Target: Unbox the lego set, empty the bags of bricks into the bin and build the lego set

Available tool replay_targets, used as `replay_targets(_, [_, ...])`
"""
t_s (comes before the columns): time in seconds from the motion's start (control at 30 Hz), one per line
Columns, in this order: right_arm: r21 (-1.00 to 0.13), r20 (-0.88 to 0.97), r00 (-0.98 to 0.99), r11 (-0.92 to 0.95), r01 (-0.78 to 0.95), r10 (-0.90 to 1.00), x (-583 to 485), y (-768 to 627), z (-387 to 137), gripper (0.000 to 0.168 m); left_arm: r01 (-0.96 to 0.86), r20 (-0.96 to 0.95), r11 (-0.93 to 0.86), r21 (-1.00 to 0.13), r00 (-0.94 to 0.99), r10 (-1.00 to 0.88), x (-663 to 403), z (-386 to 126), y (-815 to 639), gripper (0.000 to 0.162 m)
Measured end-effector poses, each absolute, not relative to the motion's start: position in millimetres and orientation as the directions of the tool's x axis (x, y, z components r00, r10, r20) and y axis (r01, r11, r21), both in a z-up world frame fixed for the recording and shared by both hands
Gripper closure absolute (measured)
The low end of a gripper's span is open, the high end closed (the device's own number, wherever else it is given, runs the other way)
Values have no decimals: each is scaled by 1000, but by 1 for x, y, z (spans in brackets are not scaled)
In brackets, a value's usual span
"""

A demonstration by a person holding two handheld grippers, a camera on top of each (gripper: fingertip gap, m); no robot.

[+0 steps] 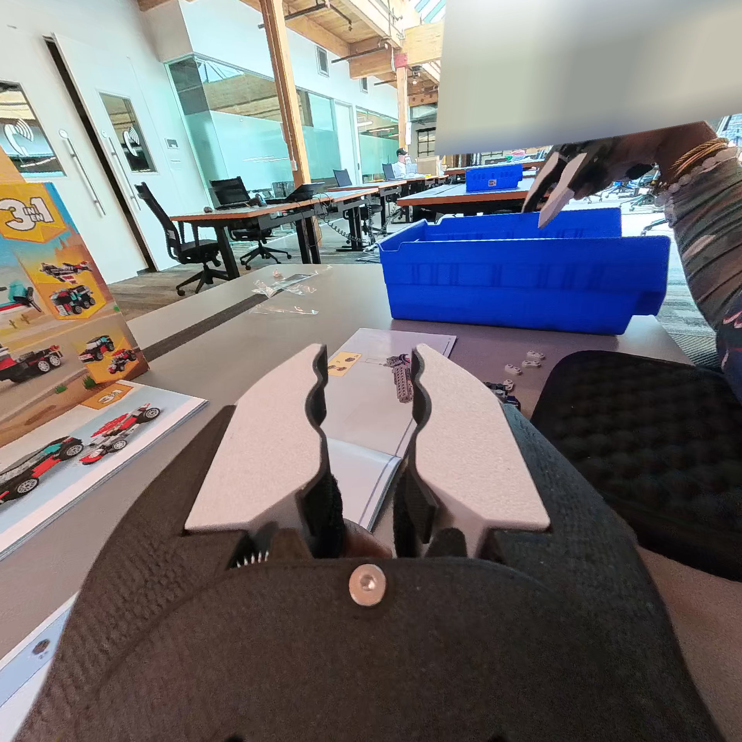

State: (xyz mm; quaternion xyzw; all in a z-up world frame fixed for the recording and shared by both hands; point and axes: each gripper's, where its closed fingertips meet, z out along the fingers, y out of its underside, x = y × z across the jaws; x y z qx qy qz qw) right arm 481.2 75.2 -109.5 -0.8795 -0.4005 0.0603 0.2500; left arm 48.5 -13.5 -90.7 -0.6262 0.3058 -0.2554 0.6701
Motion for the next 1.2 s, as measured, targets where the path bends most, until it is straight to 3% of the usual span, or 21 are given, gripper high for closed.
replay_targets(0.33, [-453,84,681,-582,676,727,486,74,-116,126,-31,-84,87,-996,696,-713,45,-89,-10,123])
replay_targets(0.87, [-339,142,641,-572,747,754,487,75,-130,124,-42,-77,66,-997,675,-734,51,-94,-10,123])
replay_targets(1.2, [-315,141,643,-582,750,753,491,73,-134,133,-46,-74,58,-997,670,-739,51,-95,-10,123])
